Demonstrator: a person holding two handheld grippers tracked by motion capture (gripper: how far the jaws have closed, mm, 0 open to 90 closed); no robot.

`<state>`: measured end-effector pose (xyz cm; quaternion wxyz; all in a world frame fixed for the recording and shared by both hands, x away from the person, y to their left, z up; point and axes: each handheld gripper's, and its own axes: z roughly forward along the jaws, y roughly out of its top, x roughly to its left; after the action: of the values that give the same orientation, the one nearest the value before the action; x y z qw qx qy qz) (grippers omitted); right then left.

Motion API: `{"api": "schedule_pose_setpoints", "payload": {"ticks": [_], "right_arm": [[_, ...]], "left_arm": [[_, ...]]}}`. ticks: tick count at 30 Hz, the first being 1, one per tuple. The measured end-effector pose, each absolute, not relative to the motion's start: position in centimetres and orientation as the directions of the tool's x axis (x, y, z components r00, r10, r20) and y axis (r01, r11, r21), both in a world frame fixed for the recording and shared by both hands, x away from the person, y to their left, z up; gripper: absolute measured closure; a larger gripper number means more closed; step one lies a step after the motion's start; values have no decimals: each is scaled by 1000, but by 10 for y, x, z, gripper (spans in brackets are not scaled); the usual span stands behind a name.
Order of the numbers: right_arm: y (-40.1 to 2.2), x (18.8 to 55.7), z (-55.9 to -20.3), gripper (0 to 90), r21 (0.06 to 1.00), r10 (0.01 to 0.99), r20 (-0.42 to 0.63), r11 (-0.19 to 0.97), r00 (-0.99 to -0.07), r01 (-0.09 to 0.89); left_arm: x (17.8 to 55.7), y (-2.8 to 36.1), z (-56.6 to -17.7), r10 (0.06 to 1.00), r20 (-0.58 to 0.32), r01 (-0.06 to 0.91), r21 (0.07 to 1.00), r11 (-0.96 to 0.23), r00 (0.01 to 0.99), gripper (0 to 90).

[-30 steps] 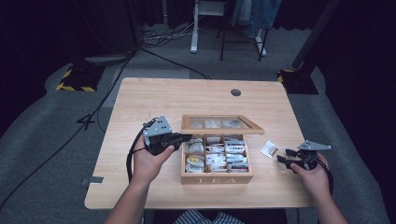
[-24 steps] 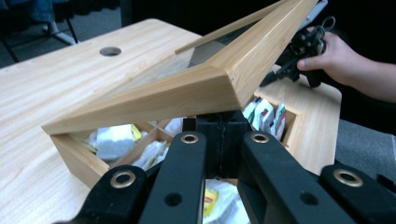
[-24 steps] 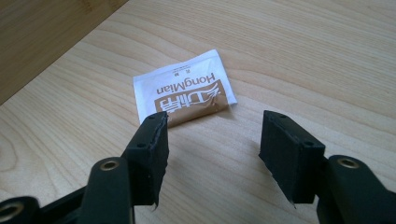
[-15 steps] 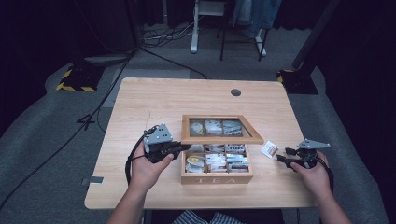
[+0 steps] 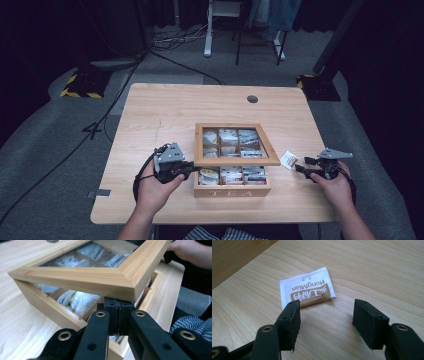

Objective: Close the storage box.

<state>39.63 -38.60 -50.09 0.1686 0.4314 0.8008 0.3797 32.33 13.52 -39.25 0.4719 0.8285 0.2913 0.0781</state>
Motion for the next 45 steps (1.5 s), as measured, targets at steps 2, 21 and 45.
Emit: {"api": "schedule_pose_setpoints", "payload": {"ticks": [2,21,45], "right_arm": [[-385,397,-501,399,753,819,58,339,-571,564],[-383,398,-502,391,764,815,82,318,-574,561],[-384,397,-502,389,763,815,95,309,-572,567]], "left_arm": [[322,136,-394,558,-146,416,820,-394,817,881],[317,135,-398,560,-140,460,744,-484,816,874],[310,128,-404,554,-171,509,670,-541,815,802]]}}
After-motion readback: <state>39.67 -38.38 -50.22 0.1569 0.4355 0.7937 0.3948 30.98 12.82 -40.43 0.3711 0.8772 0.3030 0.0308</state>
